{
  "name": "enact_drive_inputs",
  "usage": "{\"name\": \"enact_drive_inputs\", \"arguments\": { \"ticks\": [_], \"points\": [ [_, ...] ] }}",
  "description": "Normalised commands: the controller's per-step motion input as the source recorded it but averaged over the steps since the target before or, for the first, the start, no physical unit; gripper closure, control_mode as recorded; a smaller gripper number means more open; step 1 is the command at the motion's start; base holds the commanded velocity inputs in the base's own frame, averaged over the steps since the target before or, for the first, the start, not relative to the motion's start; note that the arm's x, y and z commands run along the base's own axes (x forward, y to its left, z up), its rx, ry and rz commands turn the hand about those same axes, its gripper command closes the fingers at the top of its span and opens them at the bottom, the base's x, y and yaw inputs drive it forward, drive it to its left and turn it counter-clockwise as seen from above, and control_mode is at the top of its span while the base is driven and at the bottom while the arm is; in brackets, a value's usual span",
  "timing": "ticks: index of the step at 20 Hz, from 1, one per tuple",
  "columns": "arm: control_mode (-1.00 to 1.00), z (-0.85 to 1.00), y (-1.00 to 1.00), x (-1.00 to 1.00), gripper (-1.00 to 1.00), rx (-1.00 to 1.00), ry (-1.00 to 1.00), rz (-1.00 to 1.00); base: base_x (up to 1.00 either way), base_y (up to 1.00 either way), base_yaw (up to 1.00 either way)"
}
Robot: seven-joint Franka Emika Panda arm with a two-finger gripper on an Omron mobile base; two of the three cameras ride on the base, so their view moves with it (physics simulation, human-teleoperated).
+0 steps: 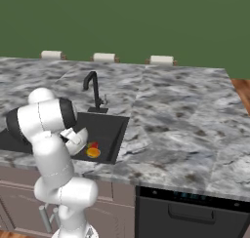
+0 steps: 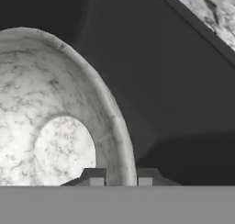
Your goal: Dump the mangos from the bowl so the bowl can be washed. Place the bowl in the sink after clearing the leftovers.
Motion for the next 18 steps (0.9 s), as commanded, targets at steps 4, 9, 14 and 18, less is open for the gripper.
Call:
{"name": "enact_drive_inputs", "arguments": {
  "ticks": [4,9,14,18],
  "points": [
    [-1.00,-0.50,0.52,0.07,1.00,0.02,0.12,0.00,0.00,0.00,0.00],
    [-1.00,-0.49,0.37,0.14,1.00,0.00,0.12,0.00,0.00,0.00,0.00],
    [-1.00,-0.36,0.19,0.57,1.00,0.00,-0.05,0.00,0.00,0.00,0.00],
    [-1.00,-0.39,0.41,0.17,1.00,-0.11,0.00,0.00,0.00,0.00,0.00]
  ]
}}
